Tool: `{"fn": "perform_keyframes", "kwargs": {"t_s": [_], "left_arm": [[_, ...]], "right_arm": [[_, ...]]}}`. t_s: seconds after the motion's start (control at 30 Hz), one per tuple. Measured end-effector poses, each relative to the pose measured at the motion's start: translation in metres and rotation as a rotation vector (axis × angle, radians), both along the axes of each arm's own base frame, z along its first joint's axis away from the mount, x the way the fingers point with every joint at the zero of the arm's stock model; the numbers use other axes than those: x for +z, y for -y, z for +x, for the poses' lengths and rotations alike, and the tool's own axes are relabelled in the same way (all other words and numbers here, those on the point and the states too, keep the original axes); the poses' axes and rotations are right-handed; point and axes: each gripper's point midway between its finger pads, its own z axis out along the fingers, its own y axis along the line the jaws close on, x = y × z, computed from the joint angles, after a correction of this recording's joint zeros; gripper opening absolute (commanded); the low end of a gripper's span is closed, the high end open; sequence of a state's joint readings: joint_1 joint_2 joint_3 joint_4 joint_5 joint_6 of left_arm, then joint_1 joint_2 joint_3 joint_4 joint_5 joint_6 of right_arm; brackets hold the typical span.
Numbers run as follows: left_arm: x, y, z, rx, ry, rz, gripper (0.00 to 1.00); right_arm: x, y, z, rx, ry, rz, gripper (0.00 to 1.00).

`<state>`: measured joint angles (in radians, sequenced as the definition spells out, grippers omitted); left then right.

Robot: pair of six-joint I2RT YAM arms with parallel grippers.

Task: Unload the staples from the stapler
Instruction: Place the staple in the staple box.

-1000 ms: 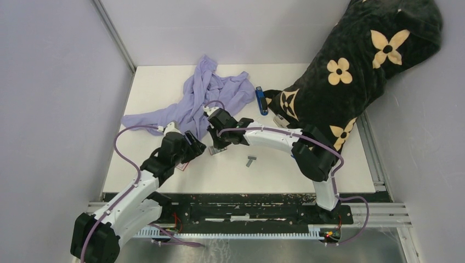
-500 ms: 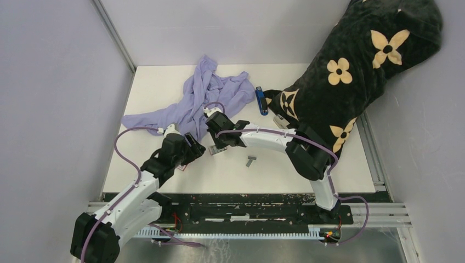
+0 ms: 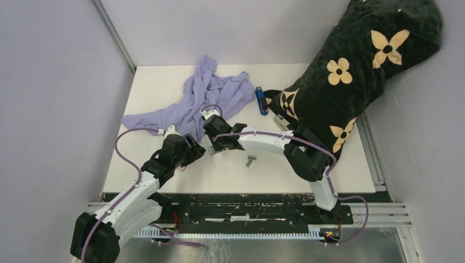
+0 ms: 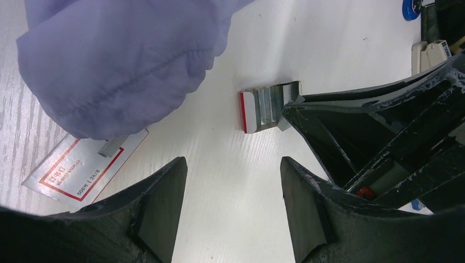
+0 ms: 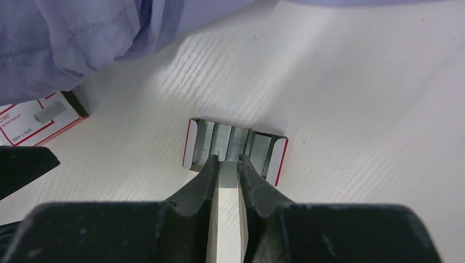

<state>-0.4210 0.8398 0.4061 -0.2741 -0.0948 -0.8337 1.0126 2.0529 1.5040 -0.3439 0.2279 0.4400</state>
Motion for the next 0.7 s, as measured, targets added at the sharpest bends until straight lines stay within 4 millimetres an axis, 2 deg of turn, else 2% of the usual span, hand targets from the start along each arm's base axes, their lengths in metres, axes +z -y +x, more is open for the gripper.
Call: {"fn": "perform_keyframes", "kwargs": {"t_s": [0.7], "left_arm": [[-0.0023, -0.0005, -0.0012, 0.000, -0.003, 0.002, 0.70]], "right_arm": [[-0.0078, 0.0038, 0.0034, -0.016, 0.010, -0.026, 0.12]]}}
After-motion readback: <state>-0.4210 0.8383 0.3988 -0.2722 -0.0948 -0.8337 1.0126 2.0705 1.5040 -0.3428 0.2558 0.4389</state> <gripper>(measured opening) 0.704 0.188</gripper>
